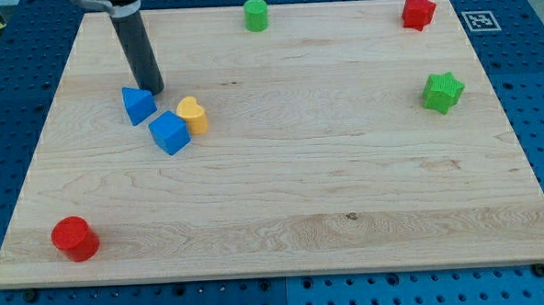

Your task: Push the yellow hexagon towards the green circle

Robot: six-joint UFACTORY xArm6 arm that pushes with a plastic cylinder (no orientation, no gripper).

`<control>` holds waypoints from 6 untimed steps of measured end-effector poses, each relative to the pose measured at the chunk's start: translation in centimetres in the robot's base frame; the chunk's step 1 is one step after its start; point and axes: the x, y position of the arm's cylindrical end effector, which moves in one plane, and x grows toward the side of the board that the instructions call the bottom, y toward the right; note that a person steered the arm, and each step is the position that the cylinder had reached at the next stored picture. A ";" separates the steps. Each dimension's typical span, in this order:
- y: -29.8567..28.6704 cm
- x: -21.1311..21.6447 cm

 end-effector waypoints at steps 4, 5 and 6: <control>-9.9 -16.1; -9.4 -16.1; -4.6 -16.0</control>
